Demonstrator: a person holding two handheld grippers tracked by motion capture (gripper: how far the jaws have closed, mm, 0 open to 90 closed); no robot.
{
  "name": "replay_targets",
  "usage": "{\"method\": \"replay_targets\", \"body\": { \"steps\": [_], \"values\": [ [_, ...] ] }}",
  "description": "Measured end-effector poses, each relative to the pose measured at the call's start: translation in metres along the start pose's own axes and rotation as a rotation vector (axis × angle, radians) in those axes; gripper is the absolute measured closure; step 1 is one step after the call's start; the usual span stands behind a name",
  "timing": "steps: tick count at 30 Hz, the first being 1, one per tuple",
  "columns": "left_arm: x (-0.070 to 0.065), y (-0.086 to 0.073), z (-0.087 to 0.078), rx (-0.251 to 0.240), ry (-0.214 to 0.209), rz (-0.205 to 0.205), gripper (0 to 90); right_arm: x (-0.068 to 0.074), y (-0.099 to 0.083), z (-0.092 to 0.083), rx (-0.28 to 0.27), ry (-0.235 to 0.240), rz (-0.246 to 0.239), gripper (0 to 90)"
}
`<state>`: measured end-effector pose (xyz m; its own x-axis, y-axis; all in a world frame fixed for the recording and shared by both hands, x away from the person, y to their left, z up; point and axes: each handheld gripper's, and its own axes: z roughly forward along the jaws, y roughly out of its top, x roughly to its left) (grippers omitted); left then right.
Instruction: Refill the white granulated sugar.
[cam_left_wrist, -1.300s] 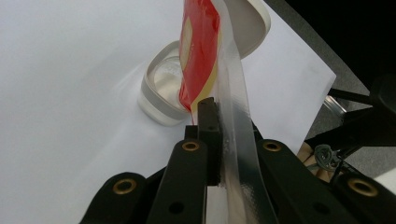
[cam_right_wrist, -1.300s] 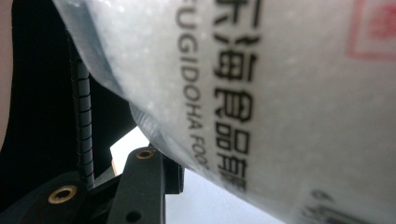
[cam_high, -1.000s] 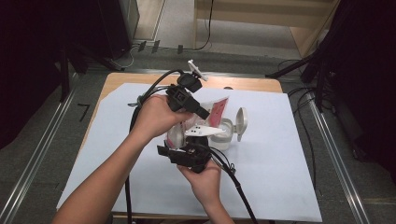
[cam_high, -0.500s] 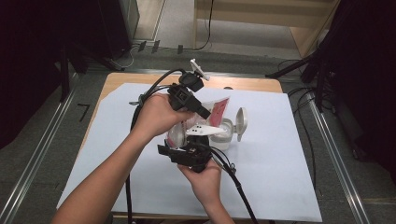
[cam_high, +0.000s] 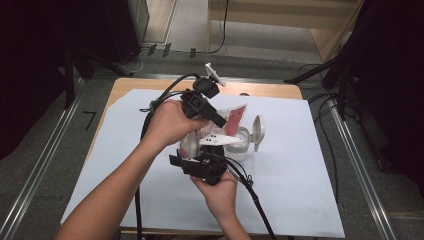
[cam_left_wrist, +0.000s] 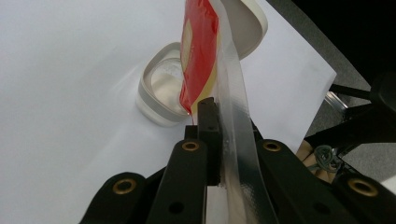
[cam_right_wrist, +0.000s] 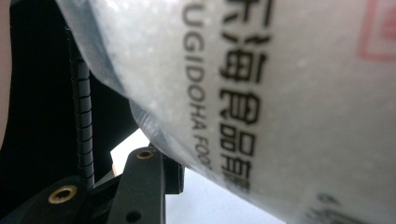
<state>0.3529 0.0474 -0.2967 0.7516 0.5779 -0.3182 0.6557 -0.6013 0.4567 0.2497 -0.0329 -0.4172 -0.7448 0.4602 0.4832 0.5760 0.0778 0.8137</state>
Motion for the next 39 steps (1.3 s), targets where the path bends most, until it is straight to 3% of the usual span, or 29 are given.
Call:
{"method": "replay_targets", "body": {
  "steps": [39],
  "values": [
    [-0.0002, 0.0019, 0.0003, -0.008, 0.002, 0.002, 87.1, -0.0013, 0.0007, -0.0003, -0.004, -0.003, -0.011, 62.6]
  ]
}}
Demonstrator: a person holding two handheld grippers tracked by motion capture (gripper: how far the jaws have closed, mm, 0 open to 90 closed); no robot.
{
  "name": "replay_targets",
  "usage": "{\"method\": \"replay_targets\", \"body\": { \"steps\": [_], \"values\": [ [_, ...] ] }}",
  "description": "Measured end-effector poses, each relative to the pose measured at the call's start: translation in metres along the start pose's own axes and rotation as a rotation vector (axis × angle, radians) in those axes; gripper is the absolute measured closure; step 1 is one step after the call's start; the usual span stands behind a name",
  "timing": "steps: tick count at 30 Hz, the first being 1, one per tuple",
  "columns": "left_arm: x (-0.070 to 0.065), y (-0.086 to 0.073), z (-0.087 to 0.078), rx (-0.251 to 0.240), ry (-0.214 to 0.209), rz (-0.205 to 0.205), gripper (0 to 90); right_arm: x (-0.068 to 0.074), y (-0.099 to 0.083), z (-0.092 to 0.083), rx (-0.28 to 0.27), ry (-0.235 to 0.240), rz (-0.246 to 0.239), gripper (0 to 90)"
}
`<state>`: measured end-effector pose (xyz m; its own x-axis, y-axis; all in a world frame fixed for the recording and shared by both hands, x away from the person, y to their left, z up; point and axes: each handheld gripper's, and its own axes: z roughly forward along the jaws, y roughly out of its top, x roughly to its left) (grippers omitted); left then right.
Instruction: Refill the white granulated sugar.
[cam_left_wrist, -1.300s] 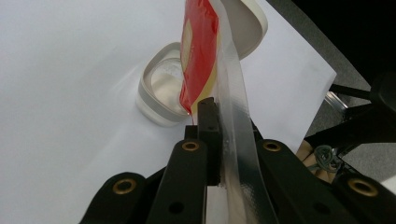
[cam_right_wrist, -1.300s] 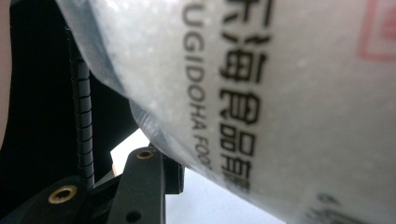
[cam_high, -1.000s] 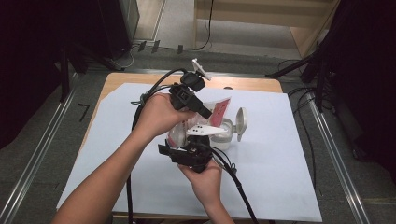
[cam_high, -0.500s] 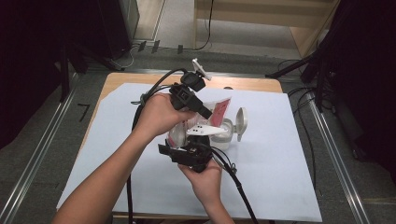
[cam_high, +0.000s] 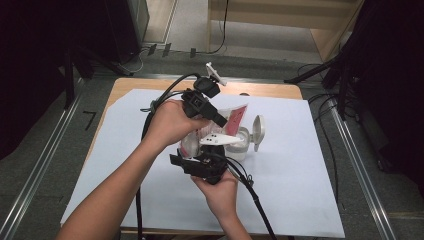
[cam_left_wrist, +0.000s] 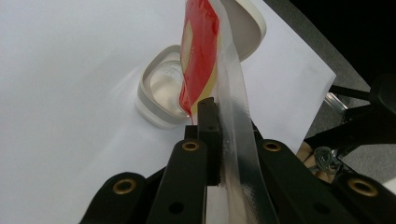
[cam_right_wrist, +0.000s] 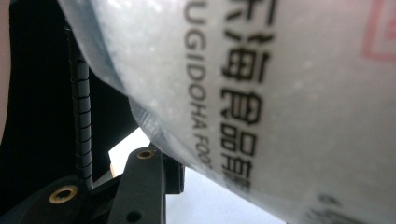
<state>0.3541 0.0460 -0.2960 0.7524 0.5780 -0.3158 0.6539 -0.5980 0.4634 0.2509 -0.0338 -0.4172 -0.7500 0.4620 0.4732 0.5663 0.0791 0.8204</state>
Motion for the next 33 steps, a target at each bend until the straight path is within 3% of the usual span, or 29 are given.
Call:
{"method": "replay_targets", "body": {
  "steps": [13, 24, 33],
  "values": [
    [0.004, 0.008, 0.002, -0.026, -0.005, -0.014, 87.0, -0.008, 0.006, -0.001, -0.004, -0.012, -0.006, 62.6],
    [0.007, 0.016, 0.009, -0.012, -0.005, -0.019, 87.1, -0.016, 0.009, -0.003, 0.001, -0.005, 0.026, 59.0],
    [0.008, 0.020, 0.011, 0.005, -0.014, -0.026, 87.0, -0.018, 0.010, -0.005, 0.003, -0.020, 0.033, 62.5]
  ]
}}
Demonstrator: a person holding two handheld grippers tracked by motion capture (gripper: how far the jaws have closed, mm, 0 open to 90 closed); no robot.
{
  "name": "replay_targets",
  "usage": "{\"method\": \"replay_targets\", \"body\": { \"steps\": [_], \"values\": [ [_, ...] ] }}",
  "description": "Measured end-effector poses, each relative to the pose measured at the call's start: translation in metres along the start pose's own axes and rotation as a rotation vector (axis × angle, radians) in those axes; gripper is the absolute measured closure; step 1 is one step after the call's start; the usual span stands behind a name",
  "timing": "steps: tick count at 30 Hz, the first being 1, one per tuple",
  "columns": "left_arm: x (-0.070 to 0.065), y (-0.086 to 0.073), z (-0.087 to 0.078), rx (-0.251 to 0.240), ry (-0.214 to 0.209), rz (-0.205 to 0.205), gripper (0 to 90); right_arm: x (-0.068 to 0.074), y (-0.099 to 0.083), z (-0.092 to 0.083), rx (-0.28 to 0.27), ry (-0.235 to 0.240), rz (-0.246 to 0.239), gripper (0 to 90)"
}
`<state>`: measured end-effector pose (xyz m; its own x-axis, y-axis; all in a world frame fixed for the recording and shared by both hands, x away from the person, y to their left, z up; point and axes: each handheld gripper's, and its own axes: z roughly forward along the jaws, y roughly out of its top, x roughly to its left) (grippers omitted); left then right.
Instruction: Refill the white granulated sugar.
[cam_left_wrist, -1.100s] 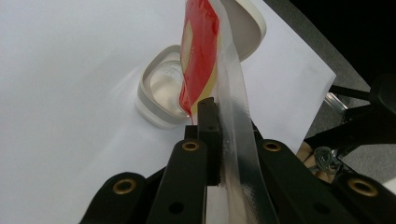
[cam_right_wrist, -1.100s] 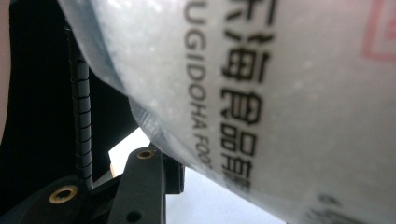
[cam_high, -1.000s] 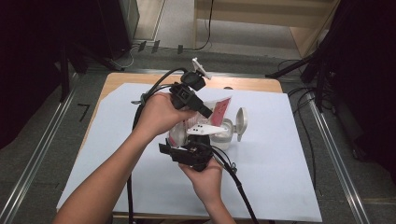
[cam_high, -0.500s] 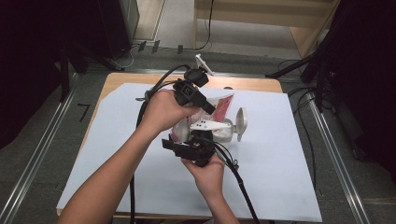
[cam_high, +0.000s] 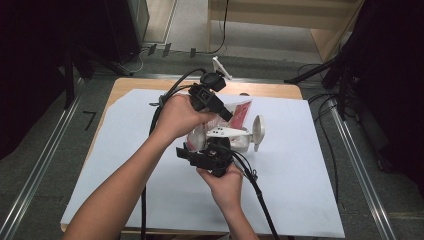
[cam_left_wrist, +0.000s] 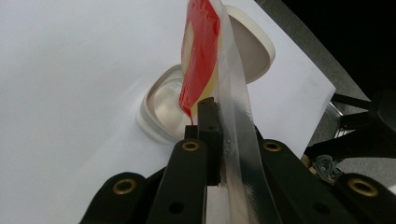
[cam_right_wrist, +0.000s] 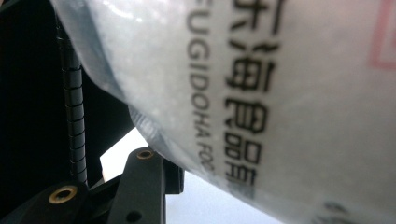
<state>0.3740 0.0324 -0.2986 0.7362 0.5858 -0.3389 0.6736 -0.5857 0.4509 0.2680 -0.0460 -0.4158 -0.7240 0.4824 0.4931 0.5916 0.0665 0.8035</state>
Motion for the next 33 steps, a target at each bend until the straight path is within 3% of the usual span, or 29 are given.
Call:
{"method": "replay_targets", "body": {
  "steps": [16, 33],
  "values": [
    [-0.0027, 0.0031, -0.0006, 0.016, 0.007, 0.013, 87.1, 0.0020, 0.0017, -0.0018, -0.020, 0.005, 0.038, 62.5],
    [-0.0034, 0.0020, -0.0005, 0.009, 0.007, 0.016, 87.3, 0.0032, 0.0009, -0.0016, -0.021, 0.002, 0.043, 62.4]
  ]
}}
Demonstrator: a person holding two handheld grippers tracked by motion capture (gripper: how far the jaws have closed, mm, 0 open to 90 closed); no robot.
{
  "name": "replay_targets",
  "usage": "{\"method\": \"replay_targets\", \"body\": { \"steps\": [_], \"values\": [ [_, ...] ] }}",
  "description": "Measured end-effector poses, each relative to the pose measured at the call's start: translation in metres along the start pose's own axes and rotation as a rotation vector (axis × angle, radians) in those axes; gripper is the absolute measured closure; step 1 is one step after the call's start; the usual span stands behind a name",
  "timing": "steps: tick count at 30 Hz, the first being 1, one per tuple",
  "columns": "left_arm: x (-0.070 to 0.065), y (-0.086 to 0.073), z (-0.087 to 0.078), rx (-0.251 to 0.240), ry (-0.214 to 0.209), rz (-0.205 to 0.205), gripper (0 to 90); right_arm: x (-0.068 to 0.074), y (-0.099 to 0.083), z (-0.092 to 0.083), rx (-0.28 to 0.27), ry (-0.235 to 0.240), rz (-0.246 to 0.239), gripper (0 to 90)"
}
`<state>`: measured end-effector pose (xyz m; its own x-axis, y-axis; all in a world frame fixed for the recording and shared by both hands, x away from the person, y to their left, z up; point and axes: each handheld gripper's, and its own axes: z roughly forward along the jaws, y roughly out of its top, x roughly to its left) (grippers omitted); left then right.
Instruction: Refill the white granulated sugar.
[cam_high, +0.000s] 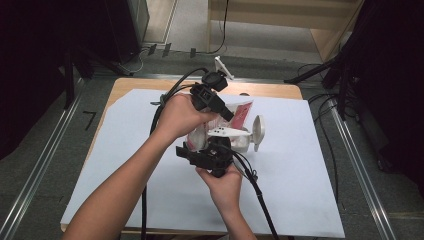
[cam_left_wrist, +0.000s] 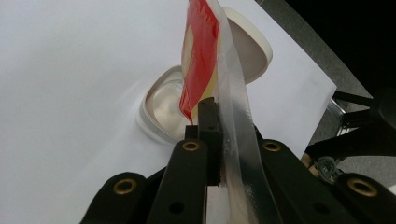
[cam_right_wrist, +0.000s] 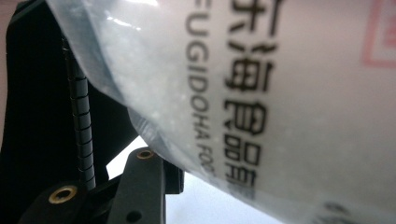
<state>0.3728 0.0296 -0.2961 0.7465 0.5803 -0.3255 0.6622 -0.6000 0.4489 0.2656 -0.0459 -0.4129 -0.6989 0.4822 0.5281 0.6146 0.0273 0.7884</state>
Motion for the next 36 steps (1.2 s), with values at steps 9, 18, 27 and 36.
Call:
{"method": "replay_targets", "body": {
  "steps": [9, 18, 27, 36],
  "values": [
    [-0.002, 0.000, -0.001, 0.003, 0.001, 0.007, 87.2, 0.001, 0.000, -0.001, -0.004, -0.001, 0.001, 62.4],
    [-0.001, -0.007, -0.007, -0.024, -0.002, 0.001, 87.3, 0.007, -0.001, 0.003, -0.001, -0.009, -0.017, 62.5],
    [0.003, -0.015, -0.011, -0.026, -0.001, -0.008, 87.3, 0.013, -0.002, 0.007, 0.019, -0.013, -0.045, 62.7],
    [0.004, -0.013, -0.009, -0.025, -0.019, -0.009, 87.2, 0.015, -0.002, 0.007, 0.017, -0.022, -0.032, 62.6]
  ]
}}
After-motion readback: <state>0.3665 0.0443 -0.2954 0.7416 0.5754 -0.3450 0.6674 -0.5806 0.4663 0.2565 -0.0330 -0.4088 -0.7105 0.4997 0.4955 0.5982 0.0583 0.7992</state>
